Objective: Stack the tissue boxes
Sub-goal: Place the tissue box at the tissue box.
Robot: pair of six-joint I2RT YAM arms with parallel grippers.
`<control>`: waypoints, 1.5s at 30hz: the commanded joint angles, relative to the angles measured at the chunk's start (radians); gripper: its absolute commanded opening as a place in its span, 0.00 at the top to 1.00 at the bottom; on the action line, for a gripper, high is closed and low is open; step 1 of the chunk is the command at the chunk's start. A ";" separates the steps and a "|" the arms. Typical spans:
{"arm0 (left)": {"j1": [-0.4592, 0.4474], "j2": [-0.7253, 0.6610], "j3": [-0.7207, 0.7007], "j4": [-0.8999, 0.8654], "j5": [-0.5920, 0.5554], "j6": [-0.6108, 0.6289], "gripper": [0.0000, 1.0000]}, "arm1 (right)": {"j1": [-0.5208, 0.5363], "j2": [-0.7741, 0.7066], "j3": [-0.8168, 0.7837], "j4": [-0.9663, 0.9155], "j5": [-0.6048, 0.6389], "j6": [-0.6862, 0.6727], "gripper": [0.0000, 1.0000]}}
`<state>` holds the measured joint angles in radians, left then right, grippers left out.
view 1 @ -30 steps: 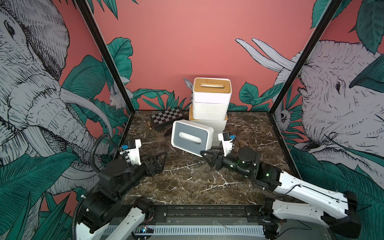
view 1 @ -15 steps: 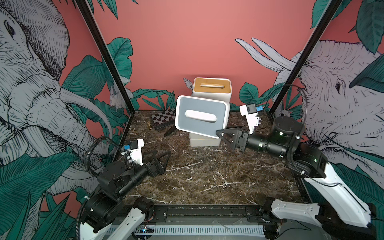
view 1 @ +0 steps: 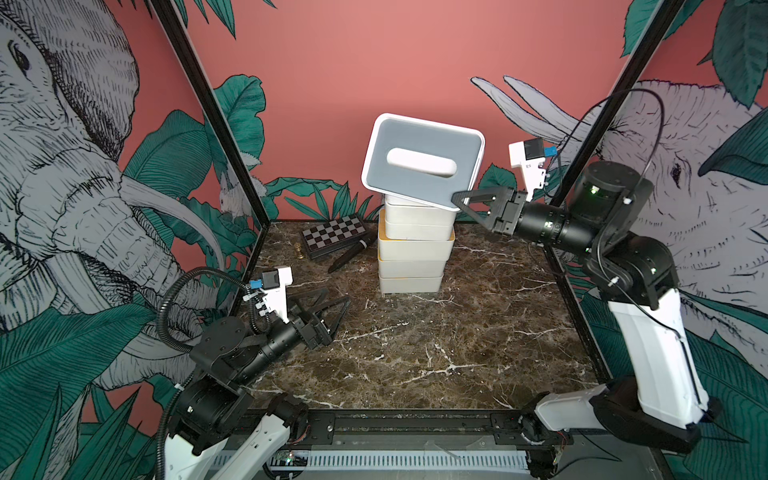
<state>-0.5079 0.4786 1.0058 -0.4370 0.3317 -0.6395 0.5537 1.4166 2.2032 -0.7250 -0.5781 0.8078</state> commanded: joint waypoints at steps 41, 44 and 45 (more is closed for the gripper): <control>0.005 0.087 -0.030 0.193 -0.152 0.029 0.00 | -0.307 0.289 0.197 0.124 -0.348 0.349 0.56; 0.005 0.081 -0.038 0.193 -0.159 0.022 0.00 | -0.312 0.295 0.204 0.106 -0.350 0.344 0.55; 0.005 0.077 -0.040 0.193 -0.163 0.022 0.00 | -0.313 0.296 0.205 0.093 -0.348 0.337 0.55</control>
<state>-0.5079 0.5701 0.9760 -0.2470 0.1890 -0.6094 0.2478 1.7195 2.3638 -0.7033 -0.9024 1.1572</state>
